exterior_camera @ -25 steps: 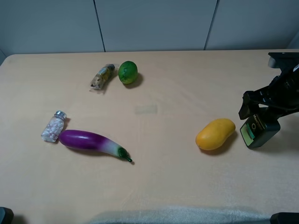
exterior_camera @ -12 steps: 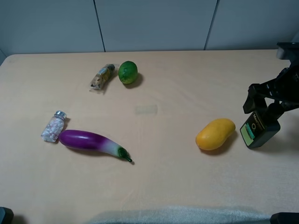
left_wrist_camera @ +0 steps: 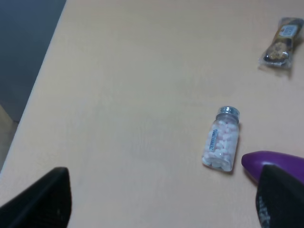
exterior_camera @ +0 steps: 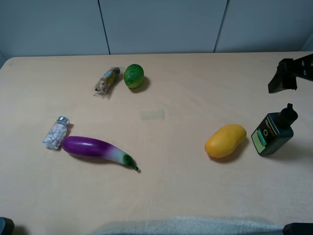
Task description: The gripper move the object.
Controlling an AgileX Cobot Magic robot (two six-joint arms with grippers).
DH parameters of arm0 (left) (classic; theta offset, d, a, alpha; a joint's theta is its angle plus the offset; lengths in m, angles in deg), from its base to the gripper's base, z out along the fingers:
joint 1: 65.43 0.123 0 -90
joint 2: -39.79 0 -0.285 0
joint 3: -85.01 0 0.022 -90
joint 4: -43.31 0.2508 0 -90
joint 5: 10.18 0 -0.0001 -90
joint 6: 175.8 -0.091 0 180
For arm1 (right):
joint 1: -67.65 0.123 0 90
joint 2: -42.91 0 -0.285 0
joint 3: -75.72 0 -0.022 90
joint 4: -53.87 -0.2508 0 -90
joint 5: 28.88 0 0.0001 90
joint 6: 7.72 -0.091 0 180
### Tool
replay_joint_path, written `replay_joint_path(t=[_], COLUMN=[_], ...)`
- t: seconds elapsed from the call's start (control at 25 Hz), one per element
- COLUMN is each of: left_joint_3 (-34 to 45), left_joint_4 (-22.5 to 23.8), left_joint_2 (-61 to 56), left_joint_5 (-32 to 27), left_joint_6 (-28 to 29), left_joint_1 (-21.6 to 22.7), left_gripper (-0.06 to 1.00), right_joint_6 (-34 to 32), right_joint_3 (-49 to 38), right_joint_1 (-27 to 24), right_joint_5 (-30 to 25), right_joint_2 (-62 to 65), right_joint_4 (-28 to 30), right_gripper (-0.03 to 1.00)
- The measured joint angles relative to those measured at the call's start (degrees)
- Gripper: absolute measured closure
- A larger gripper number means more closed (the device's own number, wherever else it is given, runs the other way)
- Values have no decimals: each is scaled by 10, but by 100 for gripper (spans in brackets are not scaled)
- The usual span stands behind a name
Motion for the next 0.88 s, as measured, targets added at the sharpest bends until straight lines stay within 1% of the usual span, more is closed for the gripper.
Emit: replay_joint_path(t=[0.16, 0.2, 0.36, 0.6, 0.72, 0.88], left_joint_3=[0, 0, 0, 0, 0, 0], left_joint_4=[0, 0, 0, 0, 0, 0], left_joint_2=[0, 0, 0, 0, 0, 0], left_joint_5=[0, 0, 0, 0, 0, 0], left_joint_6=[0, 0, 0, 0, 0, 0], left_joint_1=[0, 0, 0, 0, 0, 0], left_gripper=[10, 10, 10, 10, 10, 10], right_joint_6=[-12, -12, -33, -111, -157, -189], right_joint_3=[15, 15, 20, 20, 20, 12], right_joint_1=[0, 0, -6, -35, -37, -37], right_joint_5=[-5, -5, -9, -29, -52, -72], right_joint_2=[74, 74, 150, 251, 298, 368], right_joint_4=[9, 9, 35, 116, 155, 183], right_gripper=[27, 27, 27, 27, 27, 27])
